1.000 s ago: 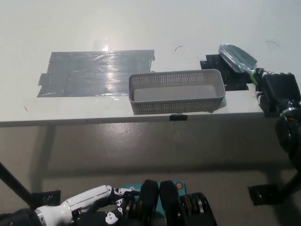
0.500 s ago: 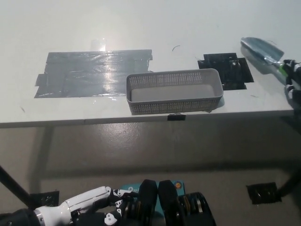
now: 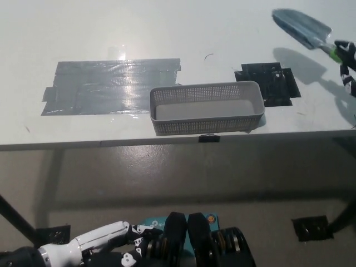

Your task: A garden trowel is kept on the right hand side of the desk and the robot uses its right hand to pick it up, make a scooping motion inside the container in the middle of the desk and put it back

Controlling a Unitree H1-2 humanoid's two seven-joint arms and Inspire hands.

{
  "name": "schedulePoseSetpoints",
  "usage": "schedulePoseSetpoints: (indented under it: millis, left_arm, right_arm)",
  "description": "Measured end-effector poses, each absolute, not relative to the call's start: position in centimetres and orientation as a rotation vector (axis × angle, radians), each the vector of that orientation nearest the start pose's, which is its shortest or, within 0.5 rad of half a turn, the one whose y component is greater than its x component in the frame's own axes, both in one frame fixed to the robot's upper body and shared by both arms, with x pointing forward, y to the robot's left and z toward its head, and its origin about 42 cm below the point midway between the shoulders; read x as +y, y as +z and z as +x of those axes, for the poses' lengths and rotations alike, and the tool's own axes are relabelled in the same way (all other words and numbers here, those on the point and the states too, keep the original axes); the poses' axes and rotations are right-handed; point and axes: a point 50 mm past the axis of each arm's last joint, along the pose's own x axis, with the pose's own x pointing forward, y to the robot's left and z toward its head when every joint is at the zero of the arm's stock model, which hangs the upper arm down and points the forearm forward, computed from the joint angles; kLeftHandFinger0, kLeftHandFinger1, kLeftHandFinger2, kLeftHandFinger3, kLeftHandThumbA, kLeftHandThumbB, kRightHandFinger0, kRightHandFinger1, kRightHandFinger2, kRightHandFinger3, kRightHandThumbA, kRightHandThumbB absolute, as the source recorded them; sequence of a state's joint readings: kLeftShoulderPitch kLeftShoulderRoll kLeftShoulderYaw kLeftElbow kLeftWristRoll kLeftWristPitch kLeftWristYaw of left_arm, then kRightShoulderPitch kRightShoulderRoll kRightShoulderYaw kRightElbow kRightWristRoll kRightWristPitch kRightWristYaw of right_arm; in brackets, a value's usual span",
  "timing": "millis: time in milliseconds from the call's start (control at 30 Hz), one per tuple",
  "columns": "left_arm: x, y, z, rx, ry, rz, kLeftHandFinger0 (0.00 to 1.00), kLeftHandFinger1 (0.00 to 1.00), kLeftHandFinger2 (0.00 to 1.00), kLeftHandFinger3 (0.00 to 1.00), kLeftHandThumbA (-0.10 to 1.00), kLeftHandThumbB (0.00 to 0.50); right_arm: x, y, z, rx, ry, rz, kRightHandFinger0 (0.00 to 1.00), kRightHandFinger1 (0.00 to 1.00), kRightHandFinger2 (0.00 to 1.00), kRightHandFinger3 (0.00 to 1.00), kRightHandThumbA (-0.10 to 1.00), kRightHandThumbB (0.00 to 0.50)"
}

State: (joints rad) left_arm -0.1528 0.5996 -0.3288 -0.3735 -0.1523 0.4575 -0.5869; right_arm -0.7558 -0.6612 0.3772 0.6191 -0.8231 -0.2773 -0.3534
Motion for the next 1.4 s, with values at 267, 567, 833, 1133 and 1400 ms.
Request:
schedulePoseSetpoints:
  millis: [267,567,833,1133,1400]
  left_arm:
    - [25.6,19.0,28.1,0.220,-0.917,0.479,1.00,1.00,1.00,1.00,1.00,0.500]
    - [25.8,19.1,28.2,0.222,-0.916,0.486,1.00,1.00,1.00,1.00,1.00,0.500]
    - [26.0,19.3,28.3,0.222,-0.914,0.497,1.00,1.00,1.00,1.00,1.00,0.500]
    - [25.8,19.7,28.6,0.208,-0.919,0.506,1.00,1.00,1.00,1.00,1.00,0.500]
    - [25.7,20.2,29.0,0.194,-0.920,0.517,1.00,1.00,1.00,1.00,1.00,0.500]
  right_arm:
    - [-34.0,29.5,44.6,-0.784,0.065,-1.461,0.00,0.19,0.63,0.66,-0.10,0.015]
    - [-37.1,29.9,42.1,-0.795,0.188,-1.598,0.00,0.00,0.51,0.51,-0.10,0.065]
    - [-39.7,31.9,42.6,-0.767,0.231,-1.723,0.00,0.02,0.37,0.57,-0.10,0.138]
    - [-37.4,33.6,44.2,-0.859,0.294,-1.787,0.00,0.02,0.69,0.64,-0.10,0.101]
    - [-35.7,34.2,44.7,-0.962,0.377,-1.849,0.00,0.00,0.55,0.57,-0.10,0.073]
